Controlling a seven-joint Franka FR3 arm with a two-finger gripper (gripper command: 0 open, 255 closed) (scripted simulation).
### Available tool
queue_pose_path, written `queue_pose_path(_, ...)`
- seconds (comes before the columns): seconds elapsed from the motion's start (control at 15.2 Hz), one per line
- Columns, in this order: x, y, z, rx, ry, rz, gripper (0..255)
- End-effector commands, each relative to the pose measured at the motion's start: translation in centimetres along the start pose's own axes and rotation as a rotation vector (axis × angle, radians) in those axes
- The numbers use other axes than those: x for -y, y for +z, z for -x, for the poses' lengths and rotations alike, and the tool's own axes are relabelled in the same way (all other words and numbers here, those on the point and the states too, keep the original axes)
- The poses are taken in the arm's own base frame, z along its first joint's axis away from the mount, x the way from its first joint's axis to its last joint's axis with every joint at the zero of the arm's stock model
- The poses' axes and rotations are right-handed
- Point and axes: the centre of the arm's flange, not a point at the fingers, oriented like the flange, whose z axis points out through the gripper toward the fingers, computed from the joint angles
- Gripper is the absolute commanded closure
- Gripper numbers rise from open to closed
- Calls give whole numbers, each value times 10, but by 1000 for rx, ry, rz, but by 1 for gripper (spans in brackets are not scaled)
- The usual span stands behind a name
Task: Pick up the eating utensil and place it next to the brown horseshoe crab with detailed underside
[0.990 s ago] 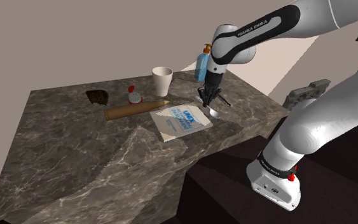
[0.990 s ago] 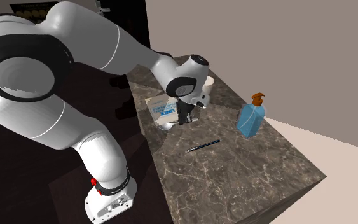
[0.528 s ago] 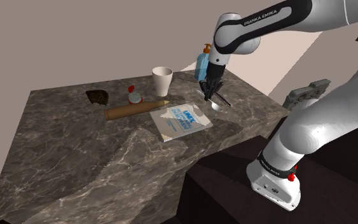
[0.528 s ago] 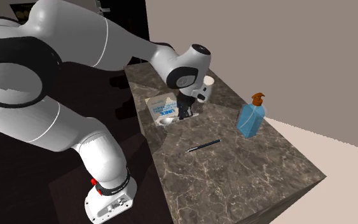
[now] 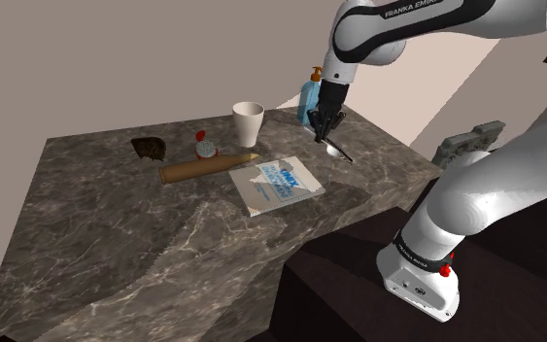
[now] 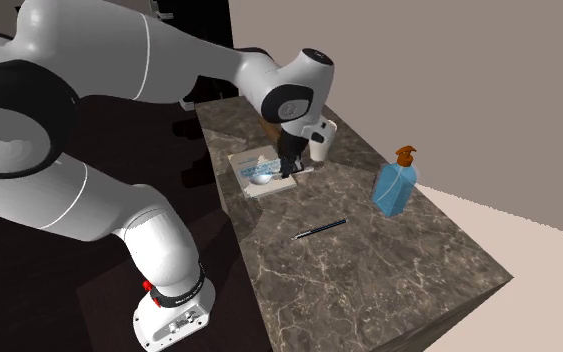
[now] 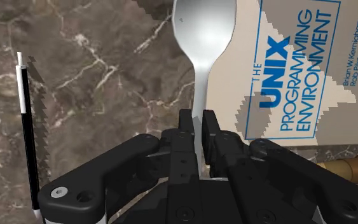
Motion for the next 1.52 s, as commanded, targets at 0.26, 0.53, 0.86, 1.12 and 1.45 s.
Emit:
queue_pose_path(0.26,4,-27,4,1,0,0,255)
queue_pose_path(0.53,56,-19,3,1,0,0,255)
queue_pose_path(0.86,122,-10,1,1,0,0,255)
queue_pose_path(1.12,174,-2,0,1,0,0,255)
queue_pose_path(1.45,239,8,-1,1,0,0,255)
